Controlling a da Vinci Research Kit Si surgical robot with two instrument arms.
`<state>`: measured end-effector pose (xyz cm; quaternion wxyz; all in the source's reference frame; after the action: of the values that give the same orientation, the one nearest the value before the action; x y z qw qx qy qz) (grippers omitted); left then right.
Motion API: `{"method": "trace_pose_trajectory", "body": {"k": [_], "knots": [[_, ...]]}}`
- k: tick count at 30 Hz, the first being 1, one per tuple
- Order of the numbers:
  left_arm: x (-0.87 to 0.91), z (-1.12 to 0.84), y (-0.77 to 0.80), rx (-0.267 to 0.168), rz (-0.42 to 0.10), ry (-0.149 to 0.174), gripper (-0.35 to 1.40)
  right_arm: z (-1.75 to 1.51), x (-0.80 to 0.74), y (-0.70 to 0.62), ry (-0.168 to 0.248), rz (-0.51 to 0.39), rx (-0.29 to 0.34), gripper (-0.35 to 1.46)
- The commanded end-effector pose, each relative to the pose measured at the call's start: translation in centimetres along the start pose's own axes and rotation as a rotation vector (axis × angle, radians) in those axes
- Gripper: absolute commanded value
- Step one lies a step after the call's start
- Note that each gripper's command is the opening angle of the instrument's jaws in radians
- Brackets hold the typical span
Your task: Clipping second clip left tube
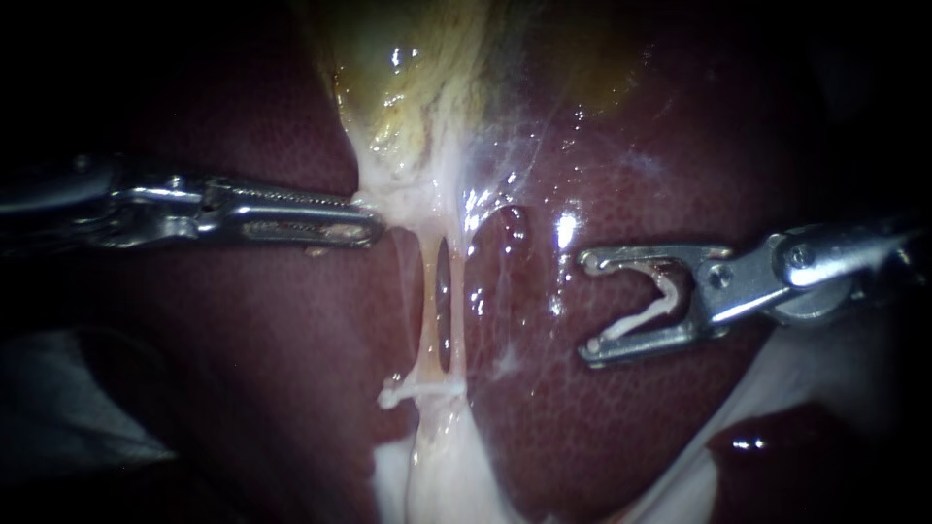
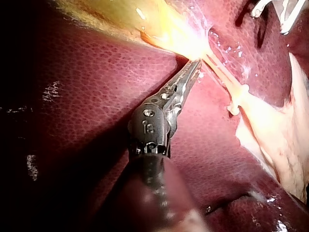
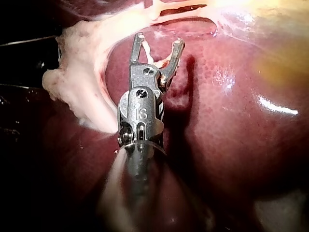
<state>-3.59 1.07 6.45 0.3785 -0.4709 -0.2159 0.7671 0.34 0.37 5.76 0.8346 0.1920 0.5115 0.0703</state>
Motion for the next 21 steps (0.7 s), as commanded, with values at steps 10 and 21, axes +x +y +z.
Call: {"method": "trace_pose_trajectory", "body": {"k": [10, 21], "knots": [[0.34, -0.64, 0.16, -0.008, -0.017, 0.014, -0.35, 0.00, 0.01, -0.01, 0.003, 0.001, -0.004, 0.50], [0.39, -0.74, 0.29, -0.008, -0.011, 0.022, -0.35, 0.32, 0.16, -0.06, 0.061, 0.104, 0.050, 0.50]]}}
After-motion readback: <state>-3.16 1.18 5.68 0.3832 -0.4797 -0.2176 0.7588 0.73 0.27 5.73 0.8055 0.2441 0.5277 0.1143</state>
